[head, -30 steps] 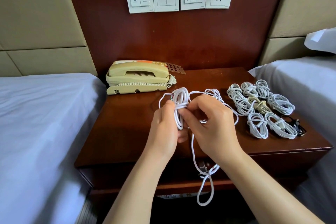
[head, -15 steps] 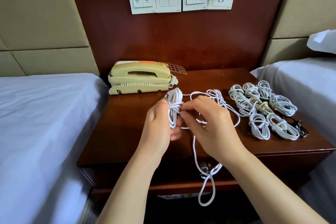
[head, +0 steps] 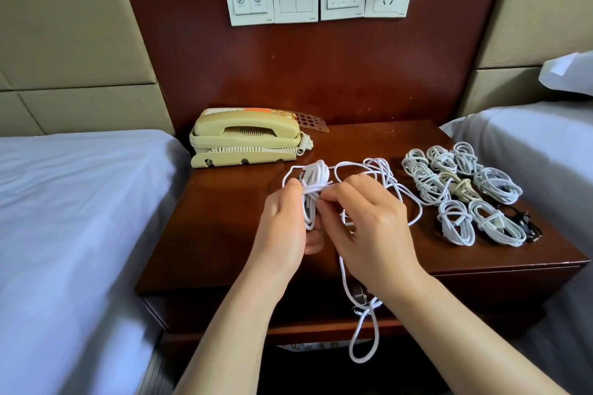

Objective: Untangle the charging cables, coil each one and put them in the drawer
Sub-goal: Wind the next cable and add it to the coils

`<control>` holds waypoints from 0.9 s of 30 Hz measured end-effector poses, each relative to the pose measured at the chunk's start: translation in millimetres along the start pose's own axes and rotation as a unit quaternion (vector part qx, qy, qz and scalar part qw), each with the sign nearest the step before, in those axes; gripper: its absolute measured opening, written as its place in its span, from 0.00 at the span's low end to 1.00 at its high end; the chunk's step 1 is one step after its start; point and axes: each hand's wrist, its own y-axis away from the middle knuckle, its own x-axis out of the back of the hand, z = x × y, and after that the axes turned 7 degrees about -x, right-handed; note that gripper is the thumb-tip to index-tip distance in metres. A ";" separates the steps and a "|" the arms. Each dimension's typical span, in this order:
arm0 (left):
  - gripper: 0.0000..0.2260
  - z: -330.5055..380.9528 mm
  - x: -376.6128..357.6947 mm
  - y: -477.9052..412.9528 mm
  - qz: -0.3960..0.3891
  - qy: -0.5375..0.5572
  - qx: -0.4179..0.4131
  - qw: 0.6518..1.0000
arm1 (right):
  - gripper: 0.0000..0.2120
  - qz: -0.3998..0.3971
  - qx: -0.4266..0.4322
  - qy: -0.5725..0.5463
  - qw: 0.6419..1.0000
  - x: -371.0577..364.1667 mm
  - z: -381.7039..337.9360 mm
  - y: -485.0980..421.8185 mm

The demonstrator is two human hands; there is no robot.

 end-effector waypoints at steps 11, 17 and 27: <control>0.19 -8.2 0.4 -0.9 0.069 -0.128 -0.094 0.985 | 0.03 -0.045 -0.149 -0.135 0.979 -7.9 -7.3 2.3; 0.19 -4.4 5.5 -6.5 0.051 -0.102 -0.067 0.991 | 0.03 -0.121 -0.252 -0.289 0.916 -2.5 -8.2 -6.7; 0.21 -15.1 -10.9 0.7 -0.003 -0.243 -0.139 0.960 | 0.07 -0.133 -0.317 -0.323 0.882 12.2 11.3 -9.7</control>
